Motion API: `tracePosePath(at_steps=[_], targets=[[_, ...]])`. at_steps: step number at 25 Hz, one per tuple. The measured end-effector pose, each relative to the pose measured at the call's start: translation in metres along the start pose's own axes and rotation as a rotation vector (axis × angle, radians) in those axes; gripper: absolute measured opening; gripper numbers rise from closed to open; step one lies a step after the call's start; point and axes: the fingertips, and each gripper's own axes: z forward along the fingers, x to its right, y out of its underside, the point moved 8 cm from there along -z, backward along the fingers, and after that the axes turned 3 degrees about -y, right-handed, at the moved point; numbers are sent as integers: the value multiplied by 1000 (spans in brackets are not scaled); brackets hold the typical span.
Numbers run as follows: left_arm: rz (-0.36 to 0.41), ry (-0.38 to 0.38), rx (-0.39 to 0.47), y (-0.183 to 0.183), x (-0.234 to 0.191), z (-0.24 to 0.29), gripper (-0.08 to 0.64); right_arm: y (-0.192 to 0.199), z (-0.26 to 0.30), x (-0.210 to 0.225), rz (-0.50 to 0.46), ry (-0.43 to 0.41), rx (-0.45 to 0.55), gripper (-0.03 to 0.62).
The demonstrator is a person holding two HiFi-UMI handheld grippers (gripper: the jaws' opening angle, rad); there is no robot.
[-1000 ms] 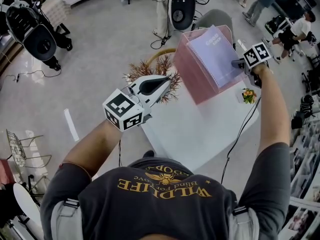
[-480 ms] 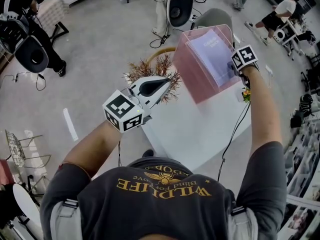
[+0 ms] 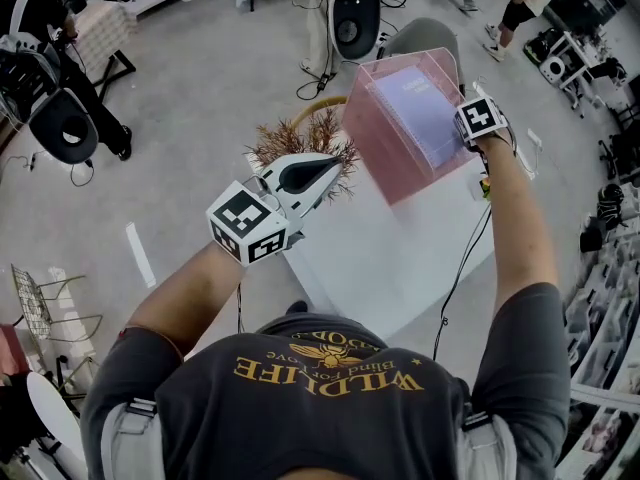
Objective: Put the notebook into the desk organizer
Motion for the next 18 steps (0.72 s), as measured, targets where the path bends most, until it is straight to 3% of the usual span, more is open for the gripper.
tracePosePath(at_steps=[4, 10, 18], targets=[[8, 3, 10, -8, 8, -1, 0, 1, -31, 7, 74, -14, 120, 261], [34, 20, 31, -21, 28, -3, 1, 16, -106, 4, 214, -88, 398, 261], [58, 12, 32, -22, 92, 7, 0, 99, -223, -11, 292, -189, 755, 259]])
